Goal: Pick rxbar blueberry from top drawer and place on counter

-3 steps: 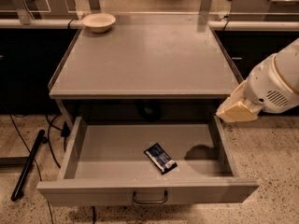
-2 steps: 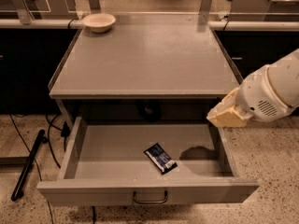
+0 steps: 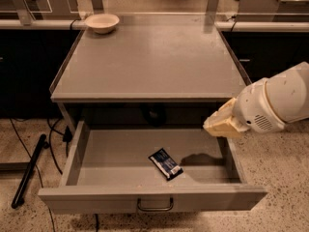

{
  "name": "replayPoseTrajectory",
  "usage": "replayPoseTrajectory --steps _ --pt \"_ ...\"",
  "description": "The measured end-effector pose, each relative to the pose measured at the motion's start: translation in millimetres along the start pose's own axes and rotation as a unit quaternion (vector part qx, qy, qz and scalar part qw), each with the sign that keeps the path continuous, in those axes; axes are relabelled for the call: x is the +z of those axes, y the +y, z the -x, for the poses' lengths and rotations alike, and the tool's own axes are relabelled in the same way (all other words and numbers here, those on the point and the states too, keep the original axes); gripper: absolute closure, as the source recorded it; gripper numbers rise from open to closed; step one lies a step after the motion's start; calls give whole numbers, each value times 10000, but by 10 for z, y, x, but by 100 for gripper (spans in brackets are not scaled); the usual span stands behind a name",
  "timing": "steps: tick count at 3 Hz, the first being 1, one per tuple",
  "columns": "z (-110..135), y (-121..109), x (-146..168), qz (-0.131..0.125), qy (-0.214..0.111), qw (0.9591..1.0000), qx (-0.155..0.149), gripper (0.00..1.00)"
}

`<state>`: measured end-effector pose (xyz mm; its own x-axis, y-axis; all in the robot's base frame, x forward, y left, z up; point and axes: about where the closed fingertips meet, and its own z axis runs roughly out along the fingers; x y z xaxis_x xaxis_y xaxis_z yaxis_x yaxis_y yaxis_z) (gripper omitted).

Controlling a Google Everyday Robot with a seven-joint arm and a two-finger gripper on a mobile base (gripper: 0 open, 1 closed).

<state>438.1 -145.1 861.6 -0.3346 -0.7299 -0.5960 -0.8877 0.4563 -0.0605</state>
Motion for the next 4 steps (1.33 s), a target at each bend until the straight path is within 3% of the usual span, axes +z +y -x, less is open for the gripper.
replayPoseTrajectory --steps 2,4 --pt "-48 90 538 -121 -151 9997 127 100" --pt "-81 103 1003 -250 -283 9993 70 100"
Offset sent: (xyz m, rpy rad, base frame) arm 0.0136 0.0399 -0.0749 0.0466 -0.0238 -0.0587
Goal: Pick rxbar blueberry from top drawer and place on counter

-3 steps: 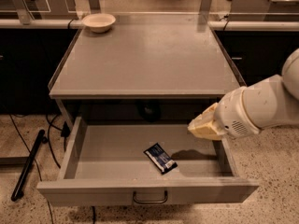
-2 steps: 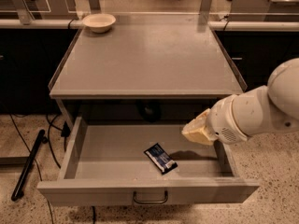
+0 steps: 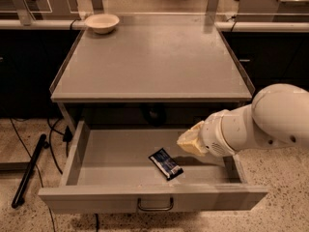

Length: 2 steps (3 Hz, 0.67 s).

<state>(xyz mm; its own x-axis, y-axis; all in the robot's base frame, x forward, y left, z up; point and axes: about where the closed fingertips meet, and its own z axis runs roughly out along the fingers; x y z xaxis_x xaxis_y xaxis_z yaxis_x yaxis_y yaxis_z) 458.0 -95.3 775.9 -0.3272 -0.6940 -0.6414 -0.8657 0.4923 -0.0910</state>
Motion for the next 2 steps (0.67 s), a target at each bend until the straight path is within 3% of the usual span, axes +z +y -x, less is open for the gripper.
replayPoseTrajectory --steps 2 --pt "-118 16 456 164 67 9998 6 100"
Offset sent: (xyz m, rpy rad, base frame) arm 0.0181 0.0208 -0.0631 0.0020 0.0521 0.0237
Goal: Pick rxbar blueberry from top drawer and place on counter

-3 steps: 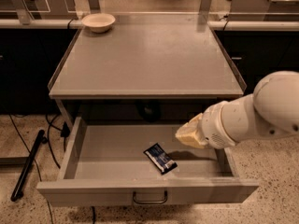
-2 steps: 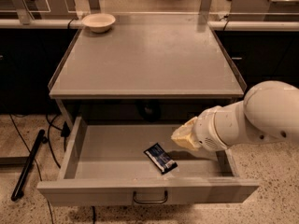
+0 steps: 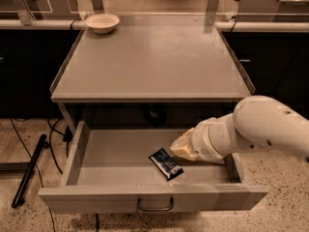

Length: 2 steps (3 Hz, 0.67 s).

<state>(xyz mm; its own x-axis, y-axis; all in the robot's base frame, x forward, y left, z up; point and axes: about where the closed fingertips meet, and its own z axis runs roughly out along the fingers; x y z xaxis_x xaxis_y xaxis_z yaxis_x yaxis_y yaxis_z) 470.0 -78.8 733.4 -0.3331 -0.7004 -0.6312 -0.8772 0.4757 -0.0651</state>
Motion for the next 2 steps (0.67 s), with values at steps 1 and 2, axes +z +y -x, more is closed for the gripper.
replayPoseTrajectory --steps 1,2 --pt "-65 1 210 109 35 9999 45 100" --pt "-51 21 253 170 -82 9998 116 82"
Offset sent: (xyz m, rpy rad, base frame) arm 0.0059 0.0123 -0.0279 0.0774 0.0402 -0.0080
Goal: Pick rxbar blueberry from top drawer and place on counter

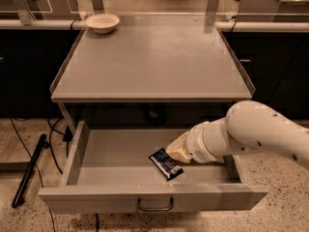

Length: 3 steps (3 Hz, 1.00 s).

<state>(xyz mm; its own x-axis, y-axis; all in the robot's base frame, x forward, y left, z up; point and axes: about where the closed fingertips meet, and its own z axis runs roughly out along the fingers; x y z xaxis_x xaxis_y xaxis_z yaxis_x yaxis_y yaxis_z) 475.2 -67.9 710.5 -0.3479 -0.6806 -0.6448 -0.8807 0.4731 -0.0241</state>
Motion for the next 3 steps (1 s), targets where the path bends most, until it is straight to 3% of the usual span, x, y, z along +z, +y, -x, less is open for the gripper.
replayPoseTrajectory --steps 2,3 --pt "201 100 -482 -196 -137 9997 -35 36" --pt "217 105 -521 -227 -136 9996 -45 11"
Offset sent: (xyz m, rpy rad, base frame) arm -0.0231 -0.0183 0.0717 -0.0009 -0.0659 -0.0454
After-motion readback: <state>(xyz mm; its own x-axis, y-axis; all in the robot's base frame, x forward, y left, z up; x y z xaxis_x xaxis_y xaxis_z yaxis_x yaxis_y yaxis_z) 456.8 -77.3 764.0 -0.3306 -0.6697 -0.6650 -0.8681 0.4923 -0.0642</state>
